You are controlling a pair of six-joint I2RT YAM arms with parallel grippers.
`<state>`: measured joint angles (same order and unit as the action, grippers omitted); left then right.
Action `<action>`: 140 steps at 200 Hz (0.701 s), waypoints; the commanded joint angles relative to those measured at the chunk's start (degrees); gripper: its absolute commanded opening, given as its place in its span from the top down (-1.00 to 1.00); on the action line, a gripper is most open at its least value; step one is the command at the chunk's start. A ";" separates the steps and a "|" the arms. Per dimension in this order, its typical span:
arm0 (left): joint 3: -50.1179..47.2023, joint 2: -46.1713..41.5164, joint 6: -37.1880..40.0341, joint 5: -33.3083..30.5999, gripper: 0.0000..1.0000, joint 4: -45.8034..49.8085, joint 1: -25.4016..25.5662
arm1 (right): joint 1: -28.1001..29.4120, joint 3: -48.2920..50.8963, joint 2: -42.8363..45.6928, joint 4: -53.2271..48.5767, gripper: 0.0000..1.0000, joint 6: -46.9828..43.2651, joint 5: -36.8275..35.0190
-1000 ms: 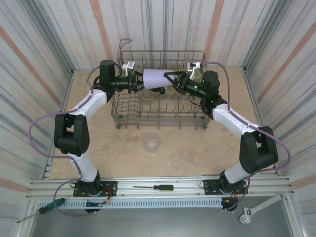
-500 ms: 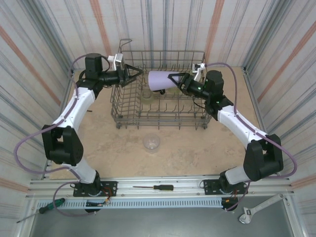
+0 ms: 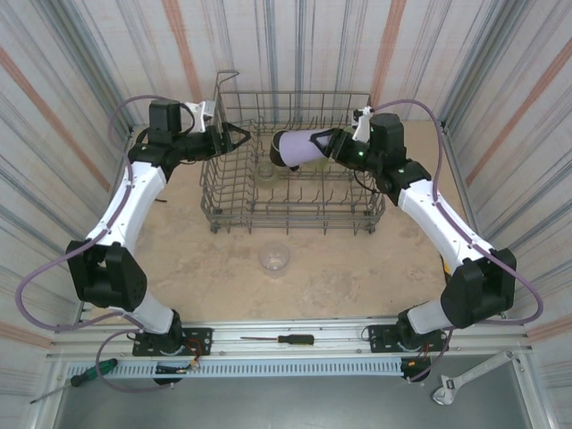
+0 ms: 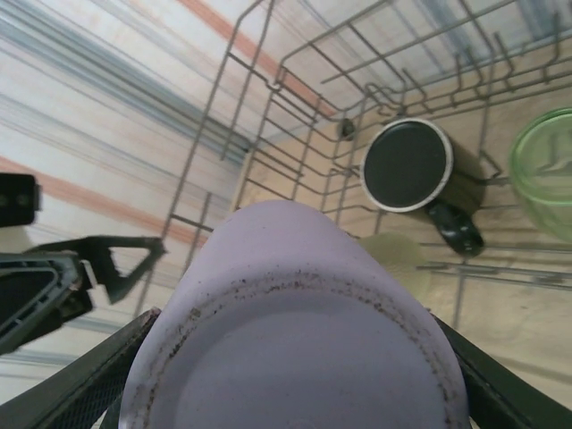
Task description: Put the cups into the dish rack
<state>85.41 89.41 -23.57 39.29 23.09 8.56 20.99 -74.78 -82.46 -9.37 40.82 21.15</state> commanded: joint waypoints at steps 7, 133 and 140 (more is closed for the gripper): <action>1.52 -3.38 2.72 -6.41 -0.97 3.43 -0.38 | 0.65 -2.78 0.64 -9.49 0.28 -6.72 -7.28; 2.63 -2.81 1.90 -12.81 -0.97 7.80 -0.52 | 5.11 -15.88 -8.29 -26.71 0.35 -15.46 -23.94; 2.52 -2.76 1.62 -12.73 -0.97 7.60 -0.47 | 5.36 -16.75 -9.10 -27.21 0.35 -16.00 -24.74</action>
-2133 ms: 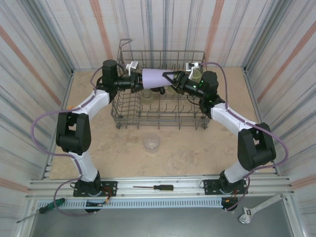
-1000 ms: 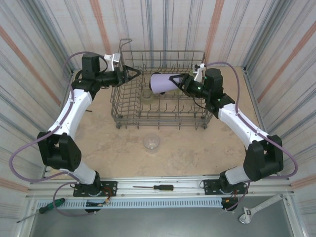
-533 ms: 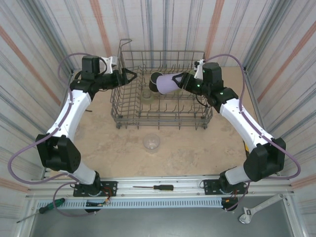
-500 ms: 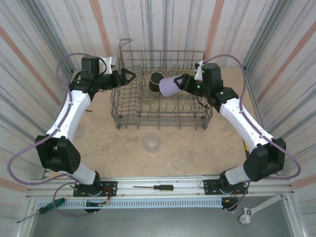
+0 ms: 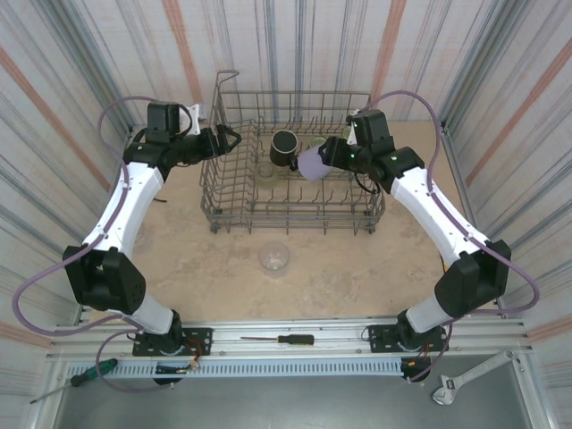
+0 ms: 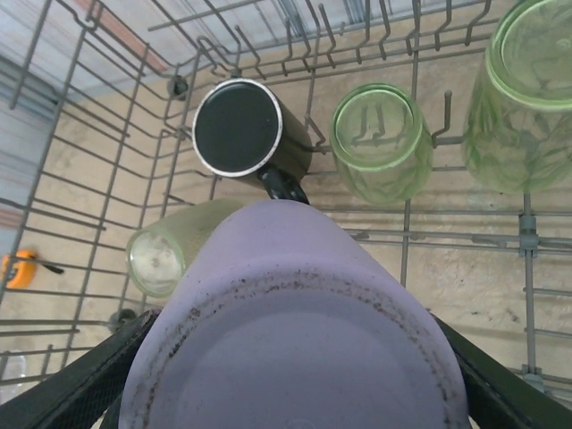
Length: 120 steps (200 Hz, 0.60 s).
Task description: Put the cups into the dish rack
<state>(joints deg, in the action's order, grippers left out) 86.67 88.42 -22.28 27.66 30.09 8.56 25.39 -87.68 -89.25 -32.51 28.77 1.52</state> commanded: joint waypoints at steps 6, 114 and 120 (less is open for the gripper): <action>1.22 -1.70 0.22 -0.90 -0.97 0.66 -0.47 | 1.19 -4.65 -2.95 -4.52 0.35 -4.51 -5.61; 1.39 -1.15 -0.49 -0.65 -0.97 0.96 -0.48 | 3.96 -16.39 -15.66 -10.99 0.37 -8.81 -10.77; 1.39 -1.15 -0.52 -0.51 -0.97 0.98 -0.47 | 4.09 -16.83 -16.26 -10.99 0.37 -9.06 -11.15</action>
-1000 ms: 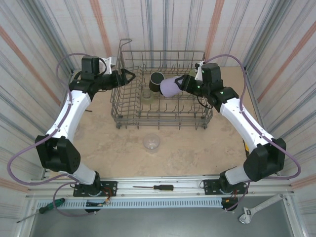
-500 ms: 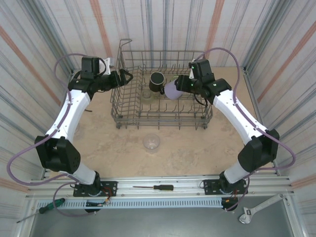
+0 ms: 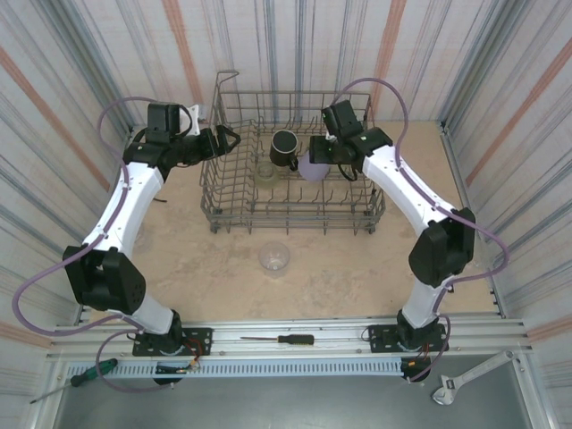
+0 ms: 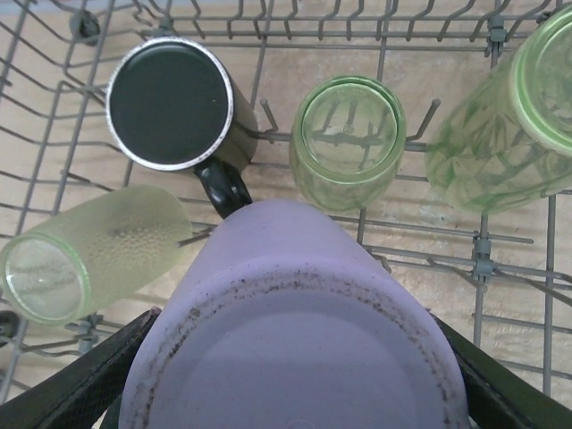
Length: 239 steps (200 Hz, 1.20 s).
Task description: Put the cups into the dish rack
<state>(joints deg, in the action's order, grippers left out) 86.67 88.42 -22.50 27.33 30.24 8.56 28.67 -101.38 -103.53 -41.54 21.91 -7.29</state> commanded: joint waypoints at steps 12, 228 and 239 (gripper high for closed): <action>1.39 -1.15 -0.26 -0.22 -0.97 0.79 -0.47 | 1.15 -3.99 -3.01 -2.09 0.35 -2.64 -2.94; 1.59 -0.97 -0.80 0.35 -0.97 0.89 -0.91 | 3.30 -19.64 -18.38 -12.84 0.18 -2.35 -5.96; 1.56 -0.96 -0.86 0.48 -0.97 0.88 -0.91 | 3.30 -19.64 -18.74 -13.19 0.17 -1.89 -6.23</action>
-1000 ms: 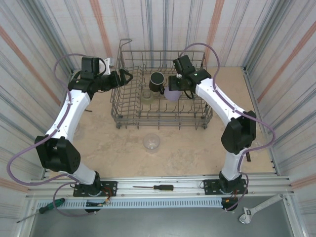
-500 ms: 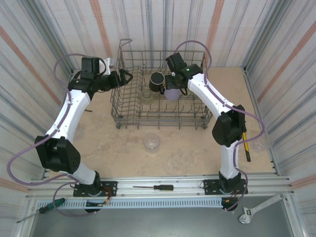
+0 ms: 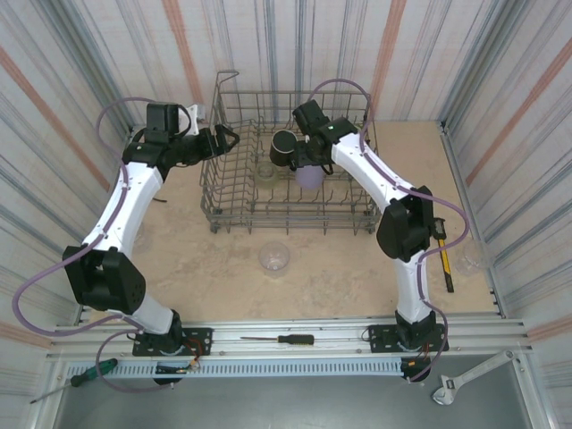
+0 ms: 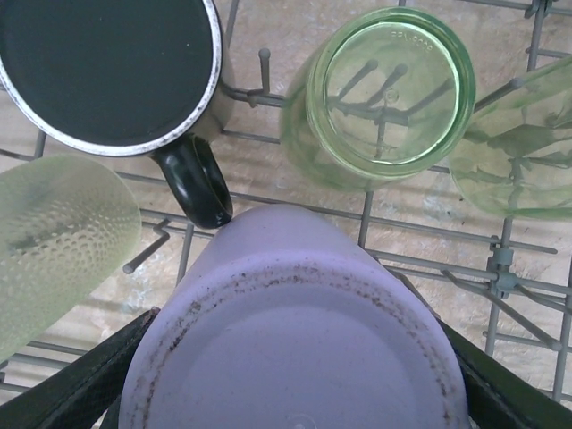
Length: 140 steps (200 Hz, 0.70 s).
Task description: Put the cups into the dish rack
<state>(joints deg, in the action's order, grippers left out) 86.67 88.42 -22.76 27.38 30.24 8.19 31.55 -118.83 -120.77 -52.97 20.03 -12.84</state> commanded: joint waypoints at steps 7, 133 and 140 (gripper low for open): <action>1.57 -0.86 -0.61 0.54 -0.97 0.87 -0.54 | 0.44 -2.20 -1.79 -1.87 0.15 0.09 -0.81; 1.66 -0.88 -0.90 0.83 -0.97 0.97 -0.62 | 1.93 -1.45 -2.32 -1.57 -0.54 1.06 -1.22; 1.66 -0.88 -0.97 0.80 -0.97 1.05 -0.63 | 1.87 -1.42 -2.25 -1.71 -0.56 1.15 -1.22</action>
<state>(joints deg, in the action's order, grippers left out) 86.67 88.42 -22.96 27.38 30.26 8.19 33.21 -119.15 -122.89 -53.19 20.49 -13.28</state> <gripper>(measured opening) 0.986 0.767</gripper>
